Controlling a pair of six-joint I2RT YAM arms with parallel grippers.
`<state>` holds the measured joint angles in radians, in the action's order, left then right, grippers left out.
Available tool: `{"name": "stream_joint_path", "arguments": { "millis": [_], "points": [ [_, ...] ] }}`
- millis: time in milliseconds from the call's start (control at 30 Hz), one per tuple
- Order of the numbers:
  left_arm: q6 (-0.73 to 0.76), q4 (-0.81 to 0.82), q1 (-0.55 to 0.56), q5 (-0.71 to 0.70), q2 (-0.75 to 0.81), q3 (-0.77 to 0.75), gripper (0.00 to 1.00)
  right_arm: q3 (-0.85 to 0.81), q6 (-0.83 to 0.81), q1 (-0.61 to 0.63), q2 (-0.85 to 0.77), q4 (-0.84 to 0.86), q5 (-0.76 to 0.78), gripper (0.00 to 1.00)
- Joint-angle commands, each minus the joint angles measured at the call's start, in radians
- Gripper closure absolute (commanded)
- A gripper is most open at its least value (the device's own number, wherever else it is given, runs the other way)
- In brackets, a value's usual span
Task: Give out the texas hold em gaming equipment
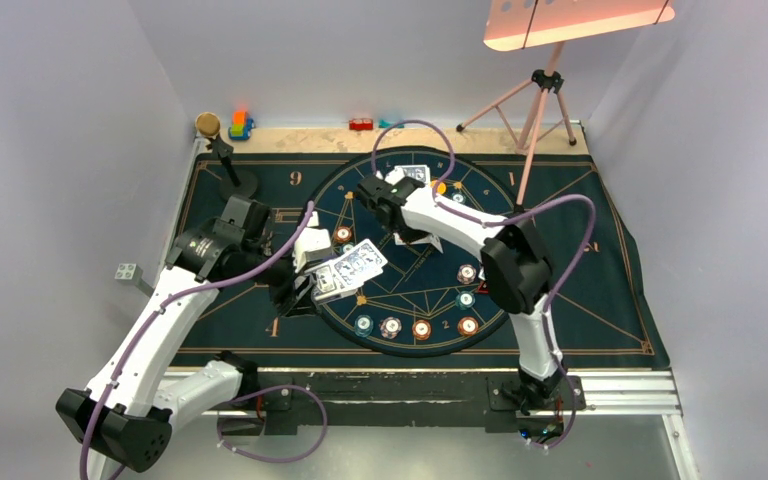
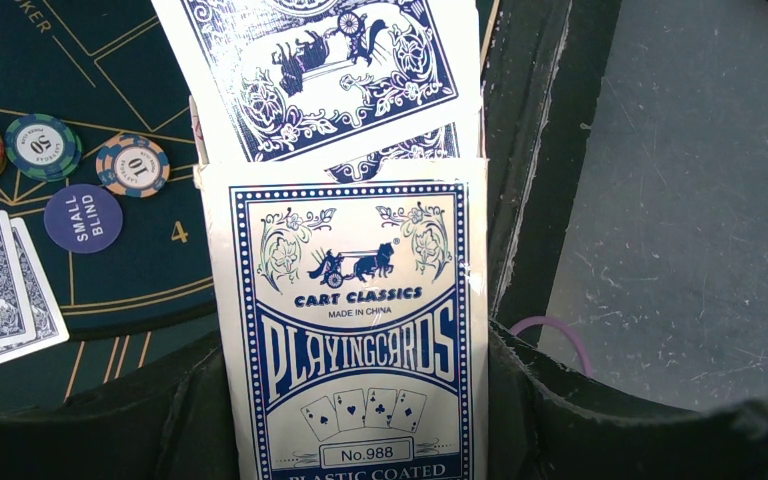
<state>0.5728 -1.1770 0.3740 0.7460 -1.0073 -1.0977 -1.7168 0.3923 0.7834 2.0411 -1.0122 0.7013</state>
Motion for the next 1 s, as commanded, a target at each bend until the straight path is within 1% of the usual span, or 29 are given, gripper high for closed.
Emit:
{"name": "stream_joint_path", "arguments": {
  "millis": [0,133,300,700,967],
  "points": [
    [0.025,0.008,-0.005,0.047,0.015,-0.017,1.0,-0.068,0.011,0.017,0.039,-0.025,0.066,1.0],
    [0.026,0.009,-0.004,0.046,0.014,-0.014,1.0,-0.09,-0.005,0.026,0.08,-0.002,0.038,1.0],
    [0.026,0.01,-0.004,0.043,0.01,-0.015,1.0,-0.135,-0.012,0.04,0.138,0.017,-0.04,1.0],
    [0.035,0.008,-0.004,0.017,0.01,-0.02,1.0,-0.186,-0.012,0.047,0.216,0.052,-0.106,1.0],
    [0.036,0.011,-0.004,0.009,0.003,-0.025,1.0,-0.153,-0.009,0.046,0.192,0.113,-0.268,0.74]
  ]
}}
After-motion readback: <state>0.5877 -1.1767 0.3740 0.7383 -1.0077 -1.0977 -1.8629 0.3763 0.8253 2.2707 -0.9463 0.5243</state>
